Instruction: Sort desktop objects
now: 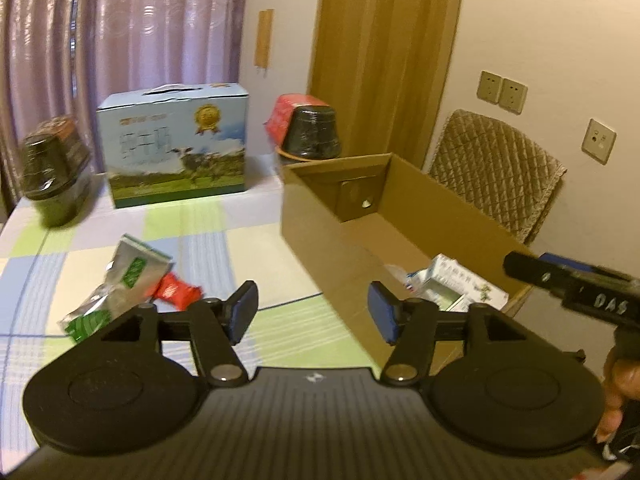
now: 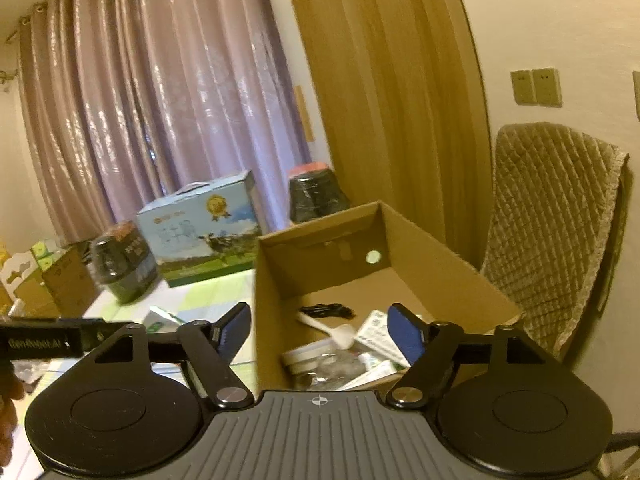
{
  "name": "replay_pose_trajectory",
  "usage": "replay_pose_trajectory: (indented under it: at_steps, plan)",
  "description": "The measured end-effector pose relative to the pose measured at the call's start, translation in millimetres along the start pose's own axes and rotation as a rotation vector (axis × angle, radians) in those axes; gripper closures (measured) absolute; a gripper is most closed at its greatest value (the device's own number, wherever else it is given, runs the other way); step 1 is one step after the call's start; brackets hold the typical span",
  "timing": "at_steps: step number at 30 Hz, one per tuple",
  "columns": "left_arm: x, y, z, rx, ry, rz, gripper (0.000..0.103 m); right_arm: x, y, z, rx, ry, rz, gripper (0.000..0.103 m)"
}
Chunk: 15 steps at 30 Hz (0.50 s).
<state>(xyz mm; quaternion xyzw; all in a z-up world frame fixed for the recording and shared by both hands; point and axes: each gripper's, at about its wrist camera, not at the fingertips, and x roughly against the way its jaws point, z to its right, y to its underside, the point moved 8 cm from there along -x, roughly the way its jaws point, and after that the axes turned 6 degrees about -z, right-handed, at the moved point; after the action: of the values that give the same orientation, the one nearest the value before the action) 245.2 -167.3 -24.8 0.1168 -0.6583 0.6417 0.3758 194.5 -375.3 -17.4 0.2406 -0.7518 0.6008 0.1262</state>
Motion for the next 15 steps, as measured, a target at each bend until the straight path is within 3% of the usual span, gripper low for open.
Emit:
replay_pose_trajectory:
  at_steps: [8,15]
  plan:
    - [30.1,25.8,-40.6,0.008,-0.084,-0.022,0.025,7.4,10.8,-53.8,0.043,-0.074,-0.011,0.013]
    - [56.6,42.0,-73.6,0.013,-0.15,-0.035,0.015,6.3,22.8,-100.8,0.097,-0.135,-0.036,0.003]
